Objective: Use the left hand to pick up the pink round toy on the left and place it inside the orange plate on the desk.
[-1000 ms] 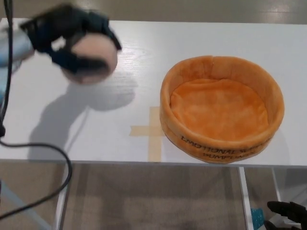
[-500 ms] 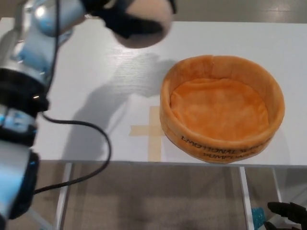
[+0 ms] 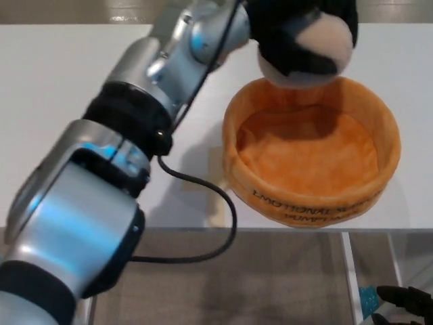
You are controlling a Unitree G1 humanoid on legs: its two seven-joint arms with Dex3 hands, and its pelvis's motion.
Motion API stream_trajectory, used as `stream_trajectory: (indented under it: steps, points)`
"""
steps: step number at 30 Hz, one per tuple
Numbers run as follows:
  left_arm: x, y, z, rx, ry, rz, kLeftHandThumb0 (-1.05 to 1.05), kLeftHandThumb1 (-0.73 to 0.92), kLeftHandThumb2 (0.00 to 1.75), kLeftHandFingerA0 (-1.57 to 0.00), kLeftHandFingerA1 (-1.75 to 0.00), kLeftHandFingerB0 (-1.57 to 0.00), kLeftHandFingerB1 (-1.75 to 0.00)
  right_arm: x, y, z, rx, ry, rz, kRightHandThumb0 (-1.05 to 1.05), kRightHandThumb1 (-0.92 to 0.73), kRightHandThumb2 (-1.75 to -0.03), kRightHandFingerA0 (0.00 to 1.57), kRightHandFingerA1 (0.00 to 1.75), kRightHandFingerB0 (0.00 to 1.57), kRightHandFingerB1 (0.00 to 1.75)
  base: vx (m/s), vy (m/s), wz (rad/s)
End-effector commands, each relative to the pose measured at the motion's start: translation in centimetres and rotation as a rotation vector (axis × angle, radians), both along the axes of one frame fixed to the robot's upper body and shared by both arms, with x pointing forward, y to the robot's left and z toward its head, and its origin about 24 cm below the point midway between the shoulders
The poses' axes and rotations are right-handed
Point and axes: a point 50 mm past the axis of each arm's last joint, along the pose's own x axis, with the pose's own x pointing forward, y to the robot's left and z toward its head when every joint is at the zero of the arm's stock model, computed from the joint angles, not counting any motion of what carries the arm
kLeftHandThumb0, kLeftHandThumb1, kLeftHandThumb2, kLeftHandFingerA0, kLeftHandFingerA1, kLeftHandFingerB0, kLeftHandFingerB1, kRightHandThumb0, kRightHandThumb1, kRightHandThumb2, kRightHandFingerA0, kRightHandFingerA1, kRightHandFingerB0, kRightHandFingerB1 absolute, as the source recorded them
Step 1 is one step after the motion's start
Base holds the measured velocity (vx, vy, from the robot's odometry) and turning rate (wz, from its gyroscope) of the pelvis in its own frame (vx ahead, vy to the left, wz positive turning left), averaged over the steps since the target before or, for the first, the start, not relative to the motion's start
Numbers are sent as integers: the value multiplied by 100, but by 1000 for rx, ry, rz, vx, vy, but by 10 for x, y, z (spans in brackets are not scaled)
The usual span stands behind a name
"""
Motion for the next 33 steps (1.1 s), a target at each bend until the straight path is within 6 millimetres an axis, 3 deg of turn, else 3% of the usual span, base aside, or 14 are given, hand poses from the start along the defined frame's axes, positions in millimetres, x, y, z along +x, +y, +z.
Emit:
stream_trajectory:
  steps: [1, 2, 3, 4, 5, 6, 13, 18, 26, 27, 31, 33]
  points:
    - [-5, -20, -9, 18, -51, -7, -18, 70, 63, -82, -143, -86, -57, 0, -2, 1, 1, -10, 3, -42, -57, -58, 75, 62, 65, 44, 0, 0, 0]
    - [-5, -30, -21, 140, 42, 1, -34, 39, 94, 0, -48, 0, -47, 1, -1, 2, 4, -15, 6, -42, -56, -57, 76, 65, 66, 45, 0, 0, 0]
    - [-5, -33, -26, 190, 83, 6, -34, 39, 94, 0, -48, 0, -47, 1, -1, 2, 6, -17, 7, -42, -56, -57, 76, 65, 66, 45, 0, 0, 0]
    - [-5, -34, -27, 209, 89, 14, -72, 47, 87, 0, -21, 0, -21, 1, -1, 2, 10, -18, 5, -42, -56, -57, 76, 65, 66, 45, 0, 0, 0]
    - [-5, -35, -28, 223, 95, 20, -72, 47, 87, 0, -21, 0, -21, 2, -1, 2, 14, -19, 4, -42, -56, -57, 76, 65, 66, 45, 0, 0, 0]
    - [-5, -35, -33, 236, 116, 27, -88, 49, 90, 0, 0, 0, -4, 2, -1, 3, 13, -21, 6, -42, -56, -58, 76, 63, 65, 45, 0, 0, 0]
    - [-5, -34, -46, 260, 190, 33, -93, 52, 95, 0, 0, 0, -2, 5, -2, 5, 3, -30, 9, -40, -57, -58, 77, 64, 65, 44, 0, 0, 0]
    - [-4, -31, -43, 269, 200, 35, -94, 53, 96, 0, 0, 0, -3, 7, -2, 6, 10, -28, 3, -41, -57, -58, 76, 63, 65, 44, 0, 0, 0]
    - [-8, -31, -15, 261, 134, -9, -95, 52, 96, 0, 0, 0, -4, 8, -1, 6, -2, -28, 10, -41, -57, -58, 75, 66, 65, 44, 0, 0, 0]
    - [-10, -29, -7, 255, 111, -19, -105, 63, 66, 0, 0, 0, -7, 9, -1, 6, 0, -29, 13, -40, -57, -58, 74, 64, 65, 44, 0, 0, 0]
    - [-13, -21, 10, 221, 58, -33, -104, 68, 65, 0, 0, 0, -12, 9, -1, 7, -6, -30, 15, -40, -58, -58, 74, 62, 65, 45, 0, 0, 0]
    - [-16, -12, 27, 191, 24, -40, -104, 65, 65, 0, 0, 0, -5, 9, -2, 7, -1, -29, 9, -40, -57, -58, 74, 62, 65, 44, 0, 0, 0]
